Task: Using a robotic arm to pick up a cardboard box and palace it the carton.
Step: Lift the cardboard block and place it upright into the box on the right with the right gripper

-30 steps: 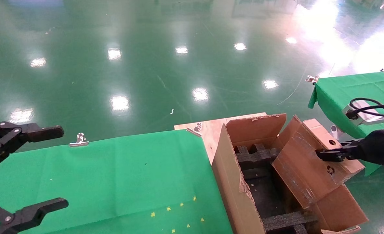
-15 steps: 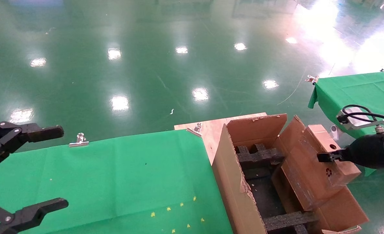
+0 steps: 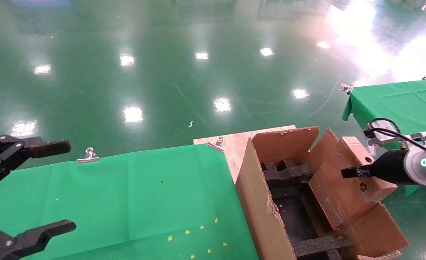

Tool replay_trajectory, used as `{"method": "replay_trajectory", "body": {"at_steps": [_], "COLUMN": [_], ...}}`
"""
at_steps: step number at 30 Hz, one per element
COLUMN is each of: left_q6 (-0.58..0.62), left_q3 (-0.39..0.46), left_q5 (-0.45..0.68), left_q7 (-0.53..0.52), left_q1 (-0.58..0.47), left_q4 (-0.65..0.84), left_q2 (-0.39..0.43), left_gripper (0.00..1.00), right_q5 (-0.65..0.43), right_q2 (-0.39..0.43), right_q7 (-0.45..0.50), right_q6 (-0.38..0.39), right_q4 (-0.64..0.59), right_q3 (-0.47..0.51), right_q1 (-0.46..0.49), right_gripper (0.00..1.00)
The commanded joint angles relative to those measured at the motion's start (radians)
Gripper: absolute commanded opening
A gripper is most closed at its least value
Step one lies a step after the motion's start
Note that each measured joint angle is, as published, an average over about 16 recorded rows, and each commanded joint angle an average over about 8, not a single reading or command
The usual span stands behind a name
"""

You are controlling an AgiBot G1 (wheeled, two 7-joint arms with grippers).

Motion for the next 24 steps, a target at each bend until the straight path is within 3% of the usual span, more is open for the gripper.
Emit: {"method": "replay_trajectory", "body": {"at_steps": [1,9,24], "left_q6": [0.000,0.000,0.000], "left_q3": [0.000,0.000,0.001], "left_q5": [0.000,0.000,0.000], "left_q7": [0.000,0.000,0.000], "left_q1": [0.000,0.000,0.000], "left_q4": [0.000,0.000,0.000], "left_q2": [0.000,0.000,0.000], "left_gripper": [1.00,1.00,1.00], "right_q5": [-0.017,-0.056,-0.033], "right_q2": [-0.009,-0.052,-0.125], "right_q7": [0.017,0.025,0.066], "right_q6": [0.012,0.032,0.002], "right_q4": [0.001,0.002,-0.006], "right_q3": [-0.005,-0.025,-0.060], "right_q1": [-0.010,-0.042,-0.103], "right_gripper": [0.00,0.00,0.00]}}
